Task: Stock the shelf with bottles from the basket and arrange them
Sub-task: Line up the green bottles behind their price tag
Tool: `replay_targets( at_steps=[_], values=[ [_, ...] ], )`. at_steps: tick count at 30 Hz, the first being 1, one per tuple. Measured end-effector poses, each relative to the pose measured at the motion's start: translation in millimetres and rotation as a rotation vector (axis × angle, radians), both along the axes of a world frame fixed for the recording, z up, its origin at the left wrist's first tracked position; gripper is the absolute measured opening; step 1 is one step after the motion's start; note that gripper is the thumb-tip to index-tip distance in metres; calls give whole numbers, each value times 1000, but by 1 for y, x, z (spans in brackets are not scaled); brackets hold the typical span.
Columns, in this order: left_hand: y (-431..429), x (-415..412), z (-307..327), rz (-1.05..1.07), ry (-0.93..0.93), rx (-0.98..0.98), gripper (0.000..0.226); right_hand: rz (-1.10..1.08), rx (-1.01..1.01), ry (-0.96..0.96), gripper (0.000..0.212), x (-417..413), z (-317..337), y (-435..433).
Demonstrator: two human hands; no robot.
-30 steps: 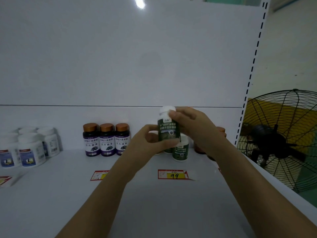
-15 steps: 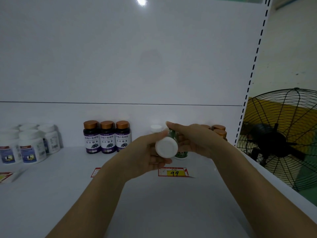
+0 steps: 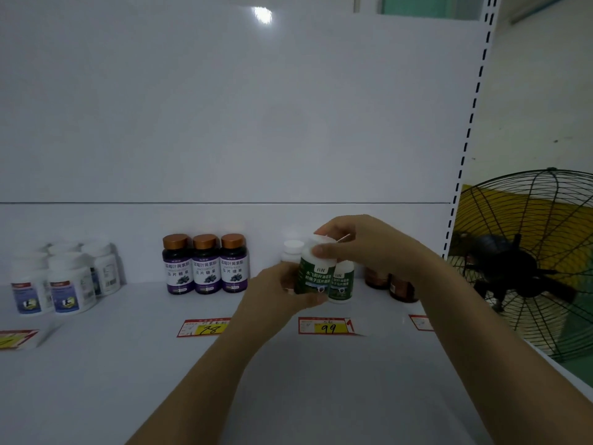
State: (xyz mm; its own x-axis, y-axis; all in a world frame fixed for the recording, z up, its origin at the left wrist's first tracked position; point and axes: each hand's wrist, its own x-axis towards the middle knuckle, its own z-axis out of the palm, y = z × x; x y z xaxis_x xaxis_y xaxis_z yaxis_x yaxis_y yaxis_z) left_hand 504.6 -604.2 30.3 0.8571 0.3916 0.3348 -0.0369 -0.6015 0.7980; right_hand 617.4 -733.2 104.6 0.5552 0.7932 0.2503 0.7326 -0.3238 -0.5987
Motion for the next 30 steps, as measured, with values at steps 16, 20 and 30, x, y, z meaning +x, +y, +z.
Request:
replay_targets(
  at_steps=[16, 20, 30],
  values=[
    [16, 25, -36, 91, 492, 557, 55, -377, -153, -126, 34, 55, 60, 29],
    [25, 31, -47, 65, 549, 621, 54, -412, -131, -65, 32, 58, 26, 38],
    [23, 30, -56, 67, 574, 728, 57, -423, -158, 18, 32, 70, -16, 37]
  ],
)
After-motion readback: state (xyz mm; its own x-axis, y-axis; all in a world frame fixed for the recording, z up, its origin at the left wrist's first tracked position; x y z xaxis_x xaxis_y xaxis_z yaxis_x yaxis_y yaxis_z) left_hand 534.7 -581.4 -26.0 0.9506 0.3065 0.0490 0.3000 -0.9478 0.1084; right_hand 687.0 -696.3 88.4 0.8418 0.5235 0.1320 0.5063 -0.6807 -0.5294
